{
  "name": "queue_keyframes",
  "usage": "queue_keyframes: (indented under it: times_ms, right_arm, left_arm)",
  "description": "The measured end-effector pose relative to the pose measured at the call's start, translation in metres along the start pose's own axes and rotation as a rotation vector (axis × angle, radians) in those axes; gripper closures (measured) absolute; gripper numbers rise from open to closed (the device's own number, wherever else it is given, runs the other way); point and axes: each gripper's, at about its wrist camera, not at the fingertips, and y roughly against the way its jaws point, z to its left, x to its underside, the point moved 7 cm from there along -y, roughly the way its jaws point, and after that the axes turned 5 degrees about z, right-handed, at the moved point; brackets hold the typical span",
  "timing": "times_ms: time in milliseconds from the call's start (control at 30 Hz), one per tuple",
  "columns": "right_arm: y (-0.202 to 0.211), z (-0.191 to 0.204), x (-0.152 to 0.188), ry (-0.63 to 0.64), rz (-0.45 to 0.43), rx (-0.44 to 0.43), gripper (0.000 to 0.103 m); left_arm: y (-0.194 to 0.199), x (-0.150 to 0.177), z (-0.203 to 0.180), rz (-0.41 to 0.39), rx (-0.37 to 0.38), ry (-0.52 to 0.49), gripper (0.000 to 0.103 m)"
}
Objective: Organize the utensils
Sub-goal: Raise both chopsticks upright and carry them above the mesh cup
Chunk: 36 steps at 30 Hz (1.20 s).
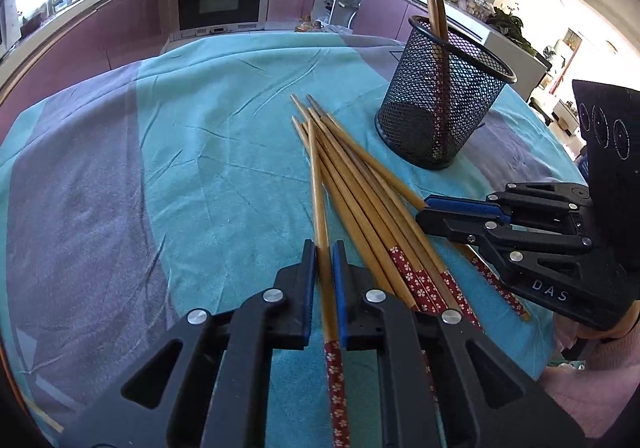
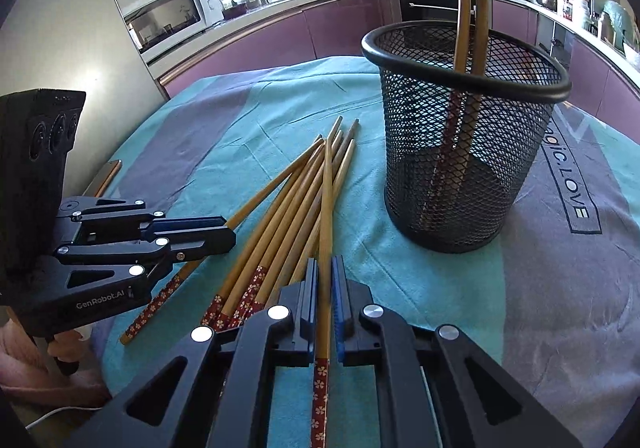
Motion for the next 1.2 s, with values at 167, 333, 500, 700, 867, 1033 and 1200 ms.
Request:
queue_keyframes:
  times_ms: [167,333,500,700,867,1033,1200]
  right_arm:
    - [-0.002,-0.001,-0.003,-0.003,-0.004,-0.005,0.096]
    - [0.01,-0.004,-0.004,0.002,-0.046,-0.017,0.097]
    - [0.035,-0.003,-0.011,0.003,-0.11,-0.045,0.097]
    - [0.065,-0.008,-0.021,-0.015,-0.193,-0.065,0.097]
    - [0.089,-0.012,-0.027,-0.024,-0.261,-0.066,0.097]
    - [0.111,-0.017,-0.034,-0.027,-0.325,-0.06,0.097]
    - [0.134,-0.022,-0.042,-0.019,-0.383,-0.057,0.097]
  left_arm:
    - [-0.006,-0.011,0.001,0.012,0.018,-0.007,0.088]
    - [-0.009,-0.019,0.004,0.006,-0.016,0.027,0.095]
    - [0.005,-0.022,0.002,-0.027,-0.001,0.022,0.096]
    - [0.047,-0.035,-0.008,-0.125,0.042,-0.019,0.096]
    - [0.079,-0.046,-0.014,-0.194,0.09,-0.038,0.096]
    - [0.105,-0.055,-0.018,-0.245,0.111,-0.041,0.096]
    - [0.131,-0.066,-0.022,-0.311,0.135,-0.045,0.096]
